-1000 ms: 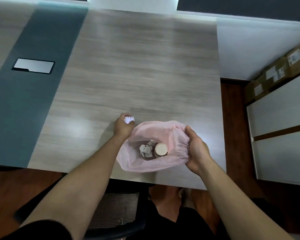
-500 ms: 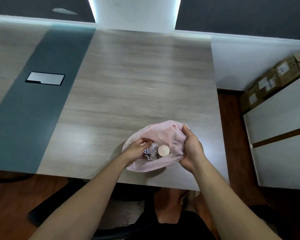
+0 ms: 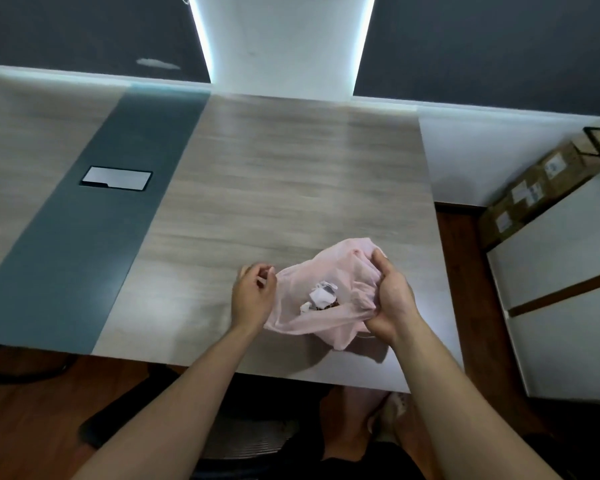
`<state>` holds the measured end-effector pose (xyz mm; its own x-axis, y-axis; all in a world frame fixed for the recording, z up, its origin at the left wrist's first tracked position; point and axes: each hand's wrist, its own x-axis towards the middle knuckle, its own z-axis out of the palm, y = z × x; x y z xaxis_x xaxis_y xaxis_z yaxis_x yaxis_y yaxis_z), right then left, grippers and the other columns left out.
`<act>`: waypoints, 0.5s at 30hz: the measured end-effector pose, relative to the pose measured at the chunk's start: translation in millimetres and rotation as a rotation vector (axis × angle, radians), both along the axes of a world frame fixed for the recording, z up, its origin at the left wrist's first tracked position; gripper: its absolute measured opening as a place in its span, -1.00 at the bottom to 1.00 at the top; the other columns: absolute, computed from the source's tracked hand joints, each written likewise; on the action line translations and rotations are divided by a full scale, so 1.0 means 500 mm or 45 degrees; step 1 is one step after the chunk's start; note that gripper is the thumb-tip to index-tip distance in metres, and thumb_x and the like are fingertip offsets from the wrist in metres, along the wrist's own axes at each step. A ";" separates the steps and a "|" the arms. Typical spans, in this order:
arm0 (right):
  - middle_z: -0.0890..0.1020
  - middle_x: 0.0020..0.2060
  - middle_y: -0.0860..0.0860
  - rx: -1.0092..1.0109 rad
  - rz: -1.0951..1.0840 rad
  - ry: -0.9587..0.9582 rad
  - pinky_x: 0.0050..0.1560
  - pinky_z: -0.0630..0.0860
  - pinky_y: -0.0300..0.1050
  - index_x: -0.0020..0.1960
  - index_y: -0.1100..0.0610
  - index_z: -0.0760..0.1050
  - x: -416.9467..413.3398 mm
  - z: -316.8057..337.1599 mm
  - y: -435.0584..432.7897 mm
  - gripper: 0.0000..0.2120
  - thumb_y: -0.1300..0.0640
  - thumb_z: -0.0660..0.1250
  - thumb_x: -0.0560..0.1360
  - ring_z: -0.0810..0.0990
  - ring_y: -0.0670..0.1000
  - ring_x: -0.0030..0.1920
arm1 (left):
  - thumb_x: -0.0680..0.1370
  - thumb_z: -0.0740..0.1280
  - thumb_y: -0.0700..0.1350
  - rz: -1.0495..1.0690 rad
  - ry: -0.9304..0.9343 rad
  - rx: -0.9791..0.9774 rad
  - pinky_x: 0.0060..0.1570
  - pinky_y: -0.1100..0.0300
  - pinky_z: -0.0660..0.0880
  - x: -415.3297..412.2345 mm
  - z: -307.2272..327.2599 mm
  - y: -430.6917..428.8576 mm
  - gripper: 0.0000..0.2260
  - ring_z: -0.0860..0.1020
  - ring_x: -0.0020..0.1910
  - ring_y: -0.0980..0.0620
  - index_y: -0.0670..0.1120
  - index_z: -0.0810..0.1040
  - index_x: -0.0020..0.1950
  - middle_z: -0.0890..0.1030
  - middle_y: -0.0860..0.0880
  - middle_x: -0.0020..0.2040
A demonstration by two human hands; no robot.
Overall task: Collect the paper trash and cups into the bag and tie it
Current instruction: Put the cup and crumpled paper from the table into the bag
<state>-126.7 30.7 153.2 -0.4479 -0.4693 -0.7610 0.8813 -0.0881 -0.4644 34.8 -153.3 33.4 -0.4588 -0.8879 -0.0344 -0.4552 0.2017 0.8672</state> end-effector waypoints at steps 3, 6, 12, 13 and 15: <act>0.60 -0.46 0.06 -0.061 0.028 0.020 -0.61 0.47 -0.21 -0.03 0.19 0.64 0.017 0.051 0.004 -0.61 -0.10 0.31 0.76 0.55 0.00 -0.59 | 0.54 0.51 0.26 0.034 -0.251 0.187 0.43 -0.03 0.49 0.020 -0.008 -0.010 -0.29 0.48 0.43 -0.08 -0.03 0.42 0.58 0.45 -0.10 0.42; 0.57 -0.39 0.02 -0.065 0.091 0.051 -0.62 0.45 -0.19 -0.02 0.15 0.62 0.026 0.054 0.009 -0.65 -0.12 0.34 0.73 0.53 -0.03 -0.57 | 0.32 0.48 0.57 -0.071 -0.445 0.617 0.49 -0.11 0.47 0.036 -0.040 -0.013 0.17 0.49 0.52 -0.15 -0.05 0.20 0.71 0.40 -0.15 0.58; 0.76 0.13 0.22 -0.116 0.219 0.138 0.08 0.76 0.14 0.36 0.18 0.69 0.045 0.092 0.038 -0.52 -0.18 0.35 0.71 0.78 0.24 0.06 | 0.61 0.52 0.10 0.112 0.019 1.127 -0.12 0.01 0.74 0.045 -0.012 0.027 -0.61 0.78 -0.09 -0.13 -0.22 0.70 0.19 0.79 -0.21 0.07; 0.77 0.10 0.22 -0.099 0.228 0.156 0.03 0.76 0.13 0.30 0.19 0.71 0.047 0.104 0.042 -0.54 -0.18 0.34 0.71 0.80 0.23 0.04 | 0.66 0.47 0.01 0.145 0.073 1.141 -0.07 0.00 0.73 0.045 -0.006 0.027 -0.67 0.76 -0.08 -0.14 -0.26 0.69 0.19 0.77 -0.26 0.12; 0.78 -0.10 0.22 -0.060 0.249 0.162 -0.19 0.76 0.02 0.11 0.23 0.73 0.046 0.117 0.048 -0.55 -0.14 0.29 0.74 0.82 0.18 -0.16 | 0.71 0.39 0.00 0.222 0.200 1.180 0.16 -0.09 0.68 0.049 0.022 0.024 -0.67 0.74 0.00 -0.16 -0.27 0.67 0.25 0.74 -0.28 0.18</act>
<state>-103.9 54.7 211.5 -0.4363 -0.5899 -0.6794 0.8182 0.0541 -0.5724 59.5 -141.5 44.2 -0.3819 -0.5946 -0.7076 -0.2787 -0.6559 0.7015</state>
